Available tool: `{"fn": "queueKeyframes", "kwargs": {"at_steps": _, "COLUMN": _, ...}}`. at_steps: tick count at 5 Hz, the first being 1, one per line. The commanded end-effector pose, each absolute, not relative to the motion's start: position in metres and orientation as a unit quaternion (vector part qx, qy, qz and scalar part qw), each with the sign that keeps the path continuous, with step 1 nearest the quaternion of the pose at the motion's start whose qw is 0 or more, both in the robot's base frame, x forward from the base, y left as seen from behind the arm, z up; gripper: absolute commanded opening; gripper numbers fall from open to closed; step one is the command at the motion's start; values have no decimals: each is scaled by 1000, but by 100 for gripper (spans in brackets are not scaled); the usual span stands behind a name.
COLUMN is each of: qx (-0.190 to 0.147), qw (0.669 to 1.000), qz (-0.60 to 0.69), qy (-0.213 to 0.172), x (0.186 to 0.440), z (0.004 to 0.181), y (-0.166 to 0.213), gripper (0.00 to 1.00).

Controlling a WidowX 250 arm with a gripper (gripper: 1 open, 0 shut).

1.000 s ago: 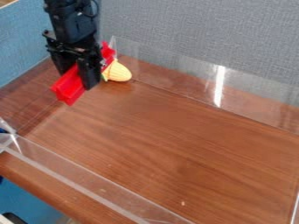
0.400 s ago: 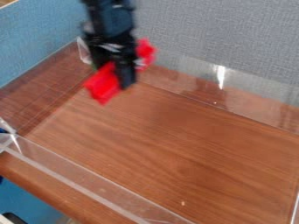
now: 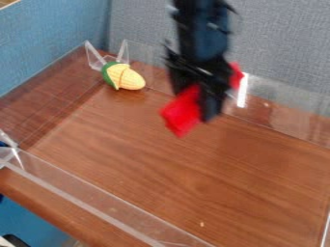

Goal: Put the red object to the right side of the table

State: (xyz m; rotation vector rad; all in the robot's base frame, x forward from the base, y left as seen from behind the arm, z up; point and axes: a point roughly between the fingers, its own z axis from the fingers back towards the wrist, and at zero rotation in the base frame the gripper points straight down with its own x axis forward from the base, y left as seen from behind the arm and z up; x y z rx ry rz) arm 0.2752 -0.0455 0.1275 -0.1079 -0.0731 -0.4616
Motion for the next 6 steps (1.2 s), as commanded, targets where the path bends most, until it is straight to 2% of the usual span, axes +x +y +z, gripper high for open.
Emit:
{"fn": "queueKeyframes", "kwargs": {"at_steps": 1, "qx": -47, "qw": 973, "qz": -219, "qy": -57, "x": 290, "z": 129, "y": -56, "gripper": 0}}
{"fn": "queueKeyframes", "kwargs": {"at_steps": 6, "qx": -49, "qw": 972, "qz": -223, "qy": -54, "x": 310, "z": 71, "y": -74, "gripper": 0}}
